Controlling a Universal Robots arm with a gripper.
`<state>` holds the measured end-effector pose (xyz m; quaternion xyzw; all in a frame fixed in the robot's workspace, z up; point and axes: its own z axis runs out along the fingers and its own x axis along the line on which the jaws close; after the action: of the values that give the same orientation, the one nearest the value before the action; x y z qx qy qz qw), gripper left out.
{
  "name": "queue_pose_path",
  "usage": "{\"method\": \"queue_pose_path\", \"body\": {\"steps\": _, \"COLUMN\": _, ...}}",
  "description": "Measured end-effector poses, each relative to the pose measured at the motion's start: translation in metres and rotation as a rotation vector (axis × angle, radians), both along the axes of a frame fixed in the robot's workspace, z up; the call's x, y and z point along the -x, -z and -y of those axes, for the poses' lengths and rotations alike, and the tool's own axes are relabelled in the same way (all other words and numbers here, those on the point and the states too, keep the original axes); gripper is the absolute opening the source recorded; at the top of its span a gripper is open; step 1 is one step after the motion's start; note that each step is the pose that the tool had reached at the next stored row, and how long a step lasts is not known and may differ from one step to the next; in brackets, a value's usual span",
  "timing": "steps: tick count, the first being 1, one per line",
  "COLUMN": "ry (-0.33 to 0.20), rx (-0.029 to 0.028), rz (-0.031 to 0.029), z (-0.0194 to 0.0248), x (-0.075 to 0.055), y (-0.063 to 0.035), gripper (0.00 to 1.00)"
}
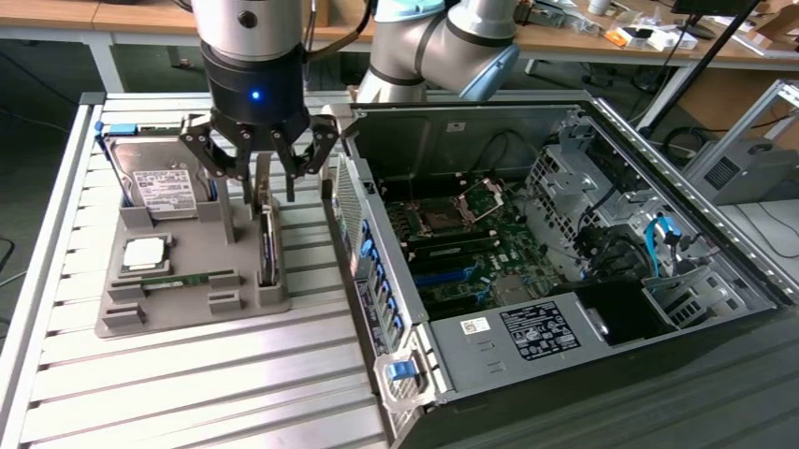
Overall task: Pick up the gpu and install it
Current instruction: 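Pick up the gpu and move the gpu toward the slot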
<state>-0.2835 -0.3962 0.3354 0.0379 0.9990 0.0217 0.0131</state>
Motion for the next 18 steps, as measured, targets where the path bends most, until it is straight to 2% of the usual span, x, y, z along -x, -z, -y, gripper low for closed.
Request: {"method": "queue_pose_path", "body": {"steps": 18, "ry": 0.0, "rx": 0.0, "rz": -0.0001, "z": 0.0, "x": 0.0, "y": 0.005, "gripper": 0.48}}
